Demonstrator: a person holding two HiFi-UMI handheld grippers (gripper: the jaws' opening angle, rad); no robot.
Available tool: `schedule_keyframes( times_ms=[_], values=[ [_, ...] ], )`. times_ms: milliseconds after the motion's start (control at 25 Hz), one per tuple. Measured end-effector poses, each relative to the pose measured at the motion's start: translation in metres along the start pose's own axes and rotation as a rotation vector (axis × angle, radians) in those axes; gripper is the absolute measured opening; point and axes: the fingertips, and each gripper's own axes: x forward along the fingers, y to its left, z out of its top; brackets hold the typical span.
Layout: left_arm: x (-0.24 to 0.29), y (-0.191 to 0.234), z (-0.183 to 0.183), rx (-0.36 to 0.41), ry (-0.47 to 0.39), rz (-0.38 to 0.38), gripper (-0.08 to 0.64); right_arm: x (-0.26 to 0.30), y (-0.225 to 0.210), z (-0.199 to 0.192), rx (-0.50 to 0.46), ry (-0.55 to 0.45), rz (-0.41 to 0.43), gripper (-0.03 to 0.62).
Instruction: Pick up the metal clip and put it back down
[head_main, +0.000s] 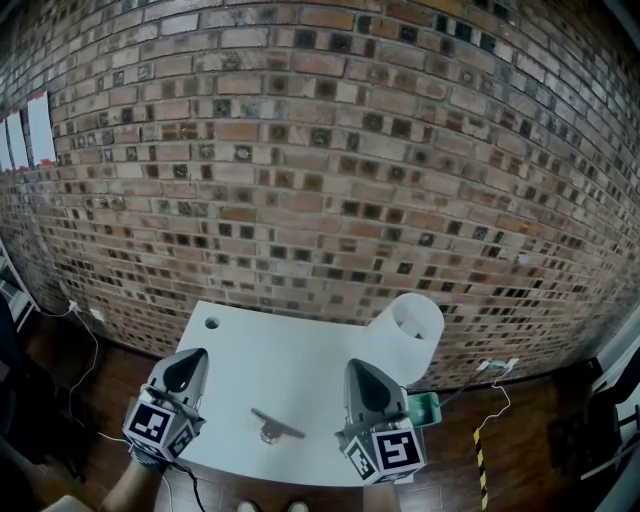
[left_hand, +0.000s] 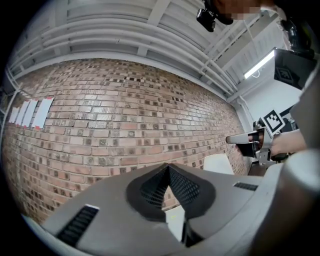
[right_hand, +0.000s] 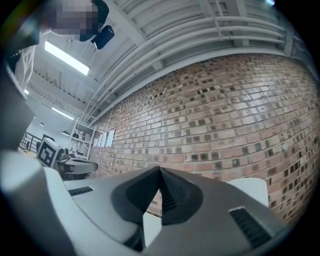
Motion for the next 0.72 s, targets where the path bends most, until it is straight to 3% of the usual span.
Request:
schedule_keyframes(
  times_ms=[240,480,720],
  values=[
    [-0.021,0.007,-0.002,0.024,-0.003,-0.031,0.017,-0.013,0.028,-0.003,0.000,0.018,-0.016,-0.020],
    [-0.038,-0.004,-0.004,0.046,0.000,-0.120,0.017,-0.053,0.049,-0.002,0.029,0.019,-0.066,-0.020],
    [-0.083,-0.026,0.003,0.049,-0.010,-0.125,0.017,-0.106,0.072,0.012,0.043,0.004,-0.079,-0.020]
  ],
)
